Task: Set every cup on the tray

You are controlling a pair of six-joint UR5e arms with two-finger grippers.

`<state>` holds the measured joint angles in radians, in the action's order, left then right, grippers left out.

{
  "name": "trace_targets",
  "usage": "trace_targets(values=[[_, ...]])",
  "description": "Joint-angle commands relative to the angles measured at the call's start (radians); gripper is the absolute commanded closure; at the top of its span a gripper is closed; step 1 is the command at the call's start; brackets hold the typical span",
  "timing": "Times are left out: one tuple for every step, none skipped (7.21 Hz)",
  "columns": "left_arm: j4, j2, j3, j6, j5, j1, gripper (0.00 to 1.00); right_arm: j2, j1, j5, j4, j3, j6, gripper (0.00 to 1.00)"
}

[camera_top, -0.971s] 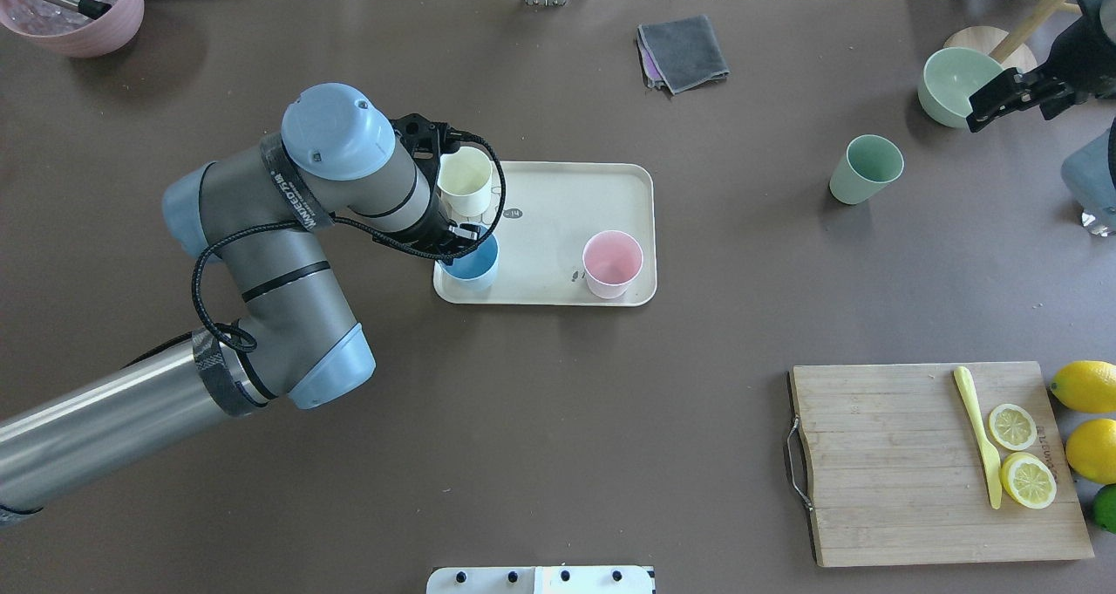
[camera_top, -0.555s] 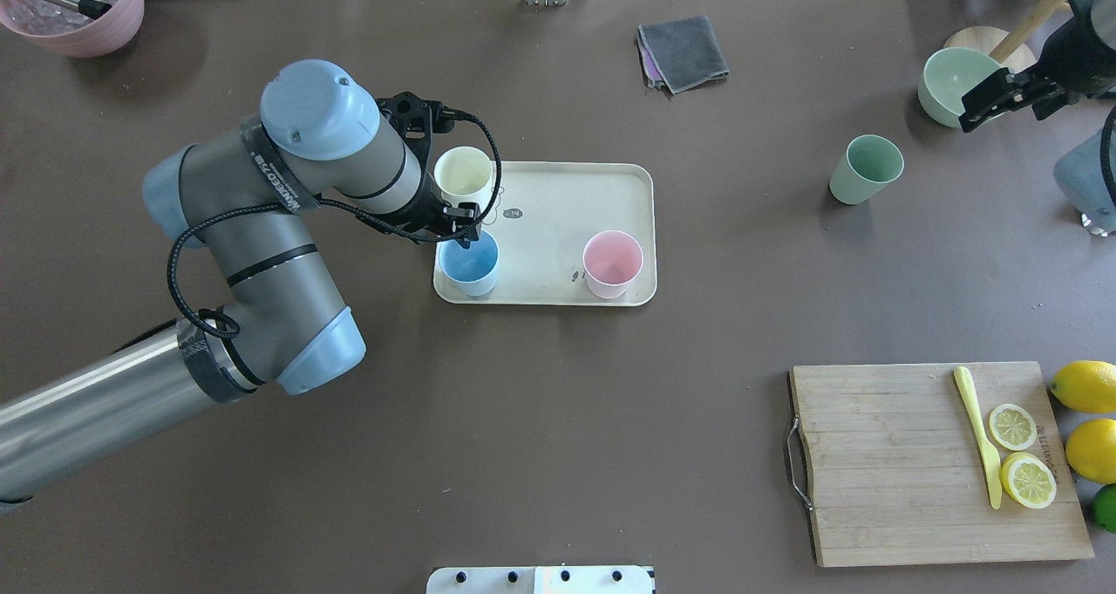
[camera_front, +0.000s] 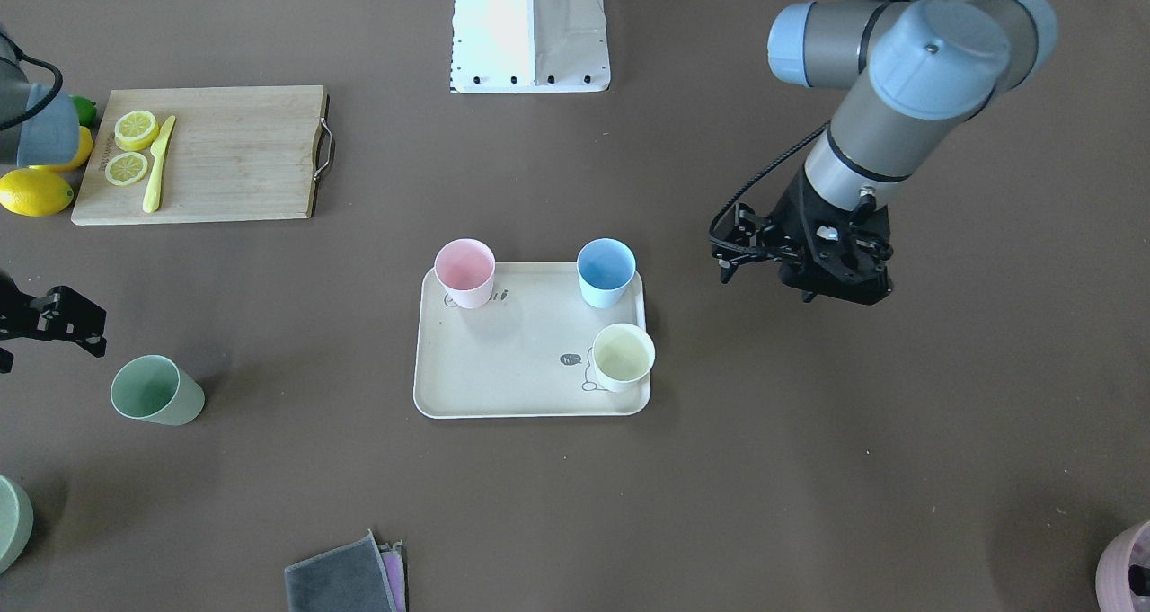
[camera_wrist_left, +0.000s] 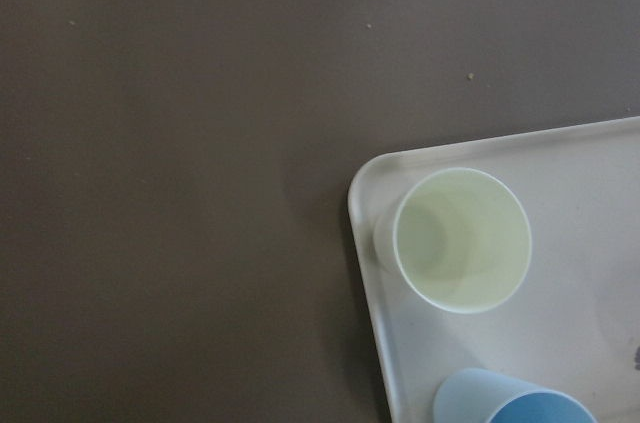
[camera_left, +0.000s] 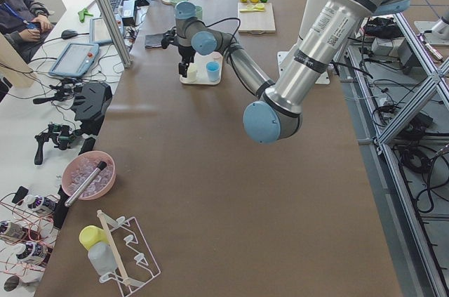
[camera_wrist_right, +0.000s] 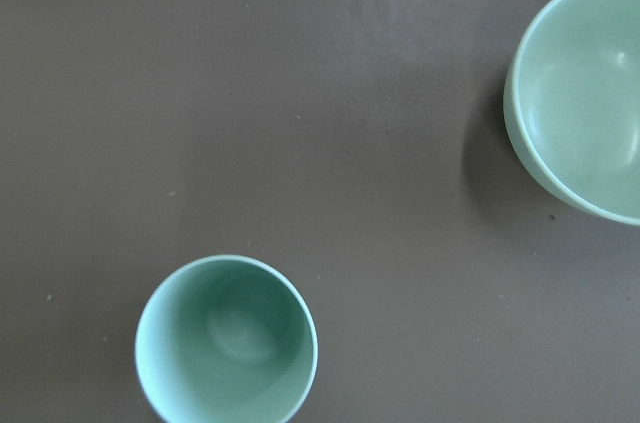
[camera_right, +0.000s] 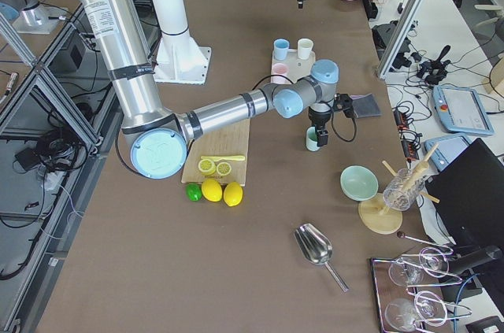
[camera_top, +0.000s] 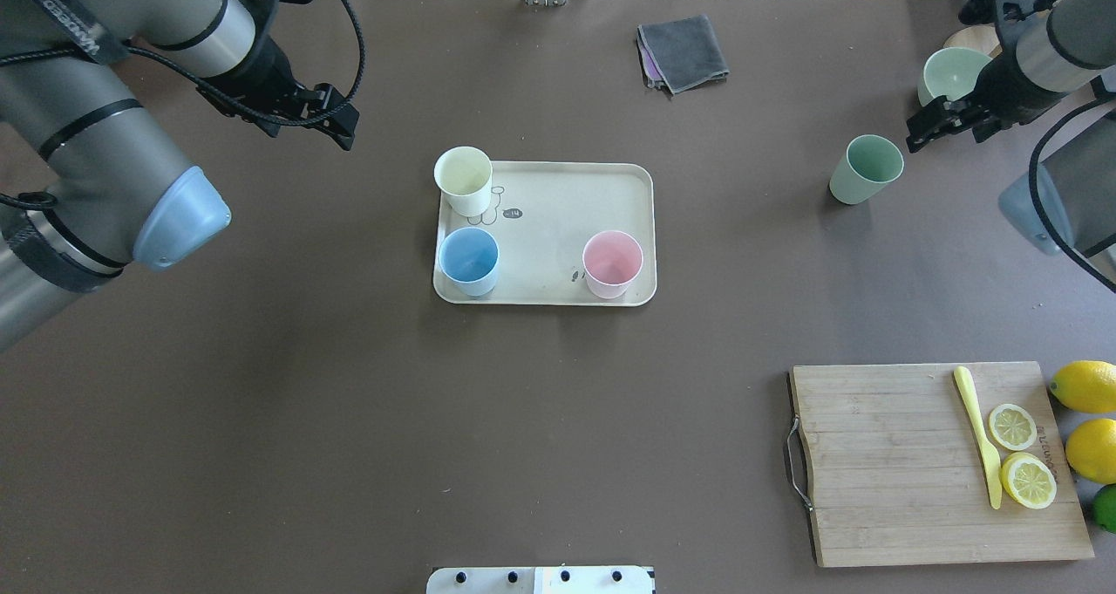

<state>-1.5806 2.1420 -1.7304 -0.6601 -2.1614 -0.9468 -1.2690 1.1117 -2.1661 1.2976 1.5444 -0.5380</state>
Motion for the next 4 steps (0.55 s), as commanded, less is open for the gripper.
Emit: trace_targets(values=[[0.014,-0.024,-0.015,0.051,-0.005,-0.026,0.02,0.032,-0.053,0.055,-0.201,-0.165,-0.083,0.16],[0.014,-0.025,-0.021,0.051,-0.005,-0.026,0.02,0.034,-0.065,0.058,-0.204,-0.175,-0.091,0.18],[0.014,-0.027,-0.021,0.051,-0.002,-0.026,0.02,0.031,-0.084,0.060,-0.204,-0.173,-0.114,0.32],[0.014,-0.028,-0.020,0.051,0.000,-0.026,0.02,0.031,-0.110,0.069,-0.205,-0.169,-0.137,0.78]])
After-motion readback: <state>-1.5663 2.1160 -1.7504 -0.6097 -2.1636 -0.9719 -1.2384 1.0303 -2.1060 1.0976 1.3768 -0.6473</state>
